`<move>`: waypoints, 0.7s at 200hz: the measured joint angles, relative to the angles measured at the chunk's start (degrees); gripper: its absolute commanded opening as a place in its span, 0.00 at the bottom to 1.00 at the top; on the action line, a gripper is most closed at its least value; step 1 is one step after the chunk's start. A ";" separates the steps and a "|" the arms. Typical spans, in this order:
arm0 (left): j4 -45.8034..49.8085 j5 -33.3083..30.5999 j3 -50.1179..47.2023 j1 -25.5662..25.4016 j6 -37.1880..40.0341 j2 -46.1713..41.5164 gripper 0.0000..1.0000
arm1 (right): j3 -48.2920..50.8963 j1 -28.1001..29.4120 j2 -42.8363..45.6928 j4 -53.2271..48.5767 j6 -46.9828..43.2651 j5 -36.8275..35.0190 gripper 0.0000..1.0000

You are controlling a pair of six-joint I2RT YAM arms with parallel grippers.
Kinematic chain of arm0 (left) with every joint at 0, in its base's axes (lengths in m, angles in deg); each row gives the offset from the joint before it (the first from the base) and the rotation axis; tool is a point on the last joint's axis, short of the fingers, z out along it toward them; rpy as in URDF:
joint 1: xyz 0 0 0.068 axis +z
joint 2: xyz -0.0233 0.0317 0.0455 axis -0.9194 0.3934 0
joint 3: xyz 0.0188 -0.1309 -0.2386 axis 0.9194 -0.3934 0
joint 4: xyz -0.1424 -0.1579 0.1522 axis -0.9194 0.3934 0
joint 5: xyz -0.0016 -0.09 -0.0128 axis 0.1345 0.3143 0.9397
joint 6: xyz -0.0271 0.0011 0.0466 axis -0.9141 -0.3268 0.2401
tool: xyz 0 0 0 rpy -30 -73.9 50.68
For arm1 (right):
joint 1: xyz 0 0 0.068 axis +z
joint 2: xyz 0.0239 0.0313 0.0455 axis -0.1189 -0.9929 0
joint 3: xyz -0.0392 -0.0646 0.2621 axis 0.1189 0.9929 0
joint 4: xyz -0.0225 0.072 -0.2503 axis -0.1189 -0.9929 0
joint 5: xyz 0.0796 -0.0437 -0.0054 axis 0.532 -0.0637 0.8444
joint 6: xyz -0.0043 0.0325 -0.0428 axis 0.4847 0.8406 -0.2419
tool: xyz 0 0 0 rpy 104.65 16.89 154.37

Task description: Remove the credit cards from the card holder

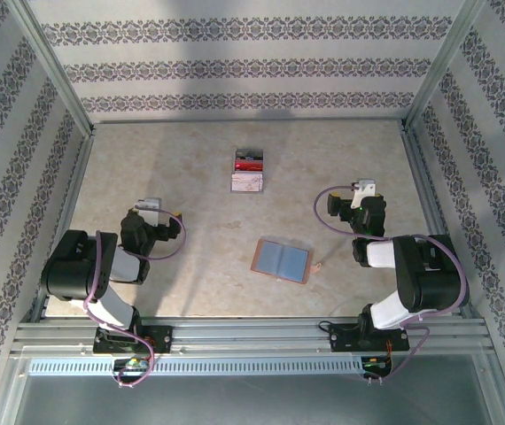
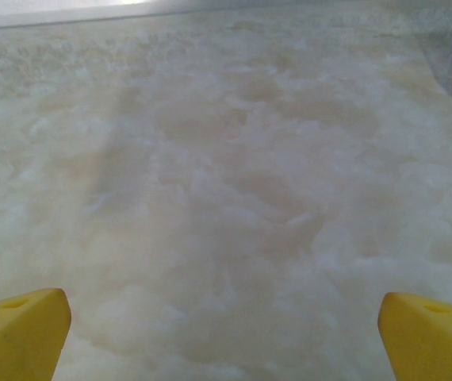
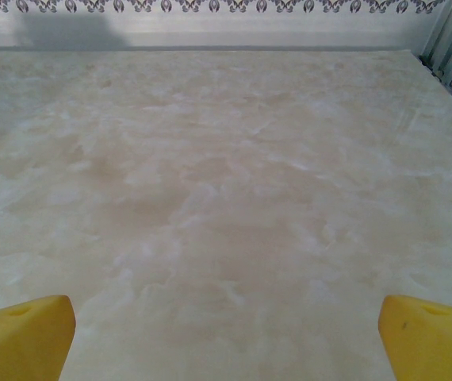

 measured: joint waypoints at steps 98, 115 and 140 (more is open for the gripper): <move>8.09 -1.09 8.79 2.51 -2.43 -0.76 1.00 | 0.00 0.00 0.00 0.00 0.00 0.00 0.98; 8.11 -1.11 8.79 2.51 -2.45 -0.76 1.00 | 0.00 0.00 0.00 0.00 0.00 0.00 0.98; 8.17 -1.14 8.79 2.51 -2.47 -0.76 1.00 | 0.00 0.00 0.00 0.00 0.00 0.00 0.98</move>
